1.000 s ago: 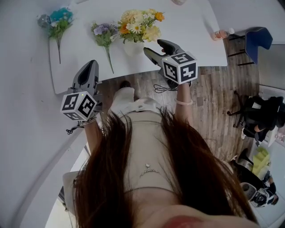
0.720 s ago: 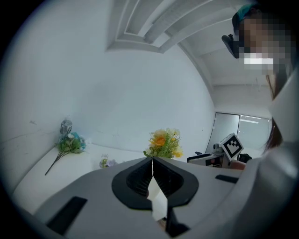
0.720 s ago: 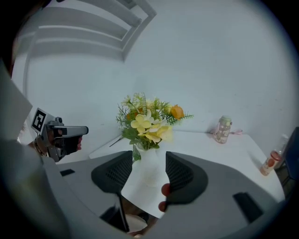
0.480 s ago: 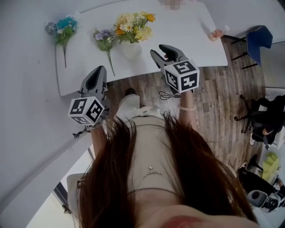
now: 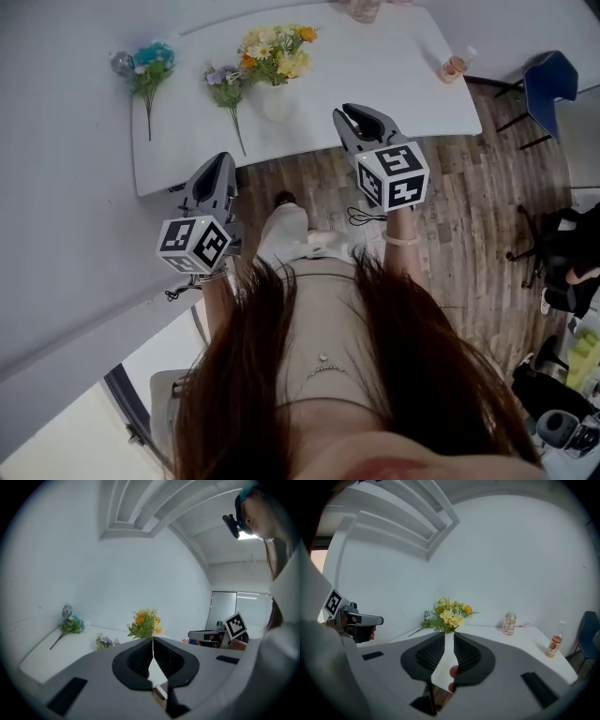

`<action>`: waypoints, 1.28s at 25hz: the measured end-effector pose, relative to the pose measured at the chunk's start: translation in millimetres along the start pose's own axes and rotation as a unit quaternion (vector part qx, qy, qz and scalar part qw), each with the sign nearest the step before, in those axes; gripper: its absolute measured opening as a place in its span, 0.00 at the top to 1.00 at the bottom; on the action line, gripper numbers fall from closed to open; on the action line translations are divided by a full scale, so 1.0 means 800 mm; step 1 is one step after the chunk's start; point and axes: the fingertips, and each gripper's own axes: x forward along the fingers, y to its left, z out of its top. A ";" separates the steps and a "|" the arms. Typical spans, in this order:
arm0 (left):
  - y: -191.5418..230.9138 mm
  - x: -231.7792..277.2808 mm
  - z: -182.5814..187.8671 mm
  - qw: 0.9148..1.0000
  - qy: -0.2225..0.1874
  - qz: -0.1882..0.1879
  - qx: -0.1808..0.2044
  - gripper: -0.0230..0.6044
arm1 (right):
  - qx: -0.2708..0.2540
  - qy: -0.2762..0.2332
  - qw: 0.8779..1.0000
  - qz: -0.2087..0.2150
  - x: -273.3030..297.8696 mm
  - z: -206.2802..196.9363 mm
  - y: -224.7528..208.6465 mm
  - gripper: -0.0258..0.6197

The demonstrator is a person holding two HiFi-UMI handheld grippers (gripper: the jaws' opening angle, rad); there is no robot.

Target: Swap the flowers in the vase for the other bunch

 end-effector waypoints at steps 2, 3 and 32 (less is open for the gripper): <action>-0.009 -0.007 -0.001 1.000 -0.002 0.002 0.002 0.95 | 0.003 -0.011 1.000 -0.004 -0.013 0.001 0.000 0.85; -0.013 -0.011 -0.002 1.000 -0.004 0.003 0.003 0.95 | 0.005 -0.017 1.000 -0.006 -0.020 0.002 0.001 0.85; -0.067 -0.067 -0.030 1.000 -0.003 0.007 0.008 0.95 | -0.040 -0.089 0.995 -0.019 -0.090 0.000 0.033 0.88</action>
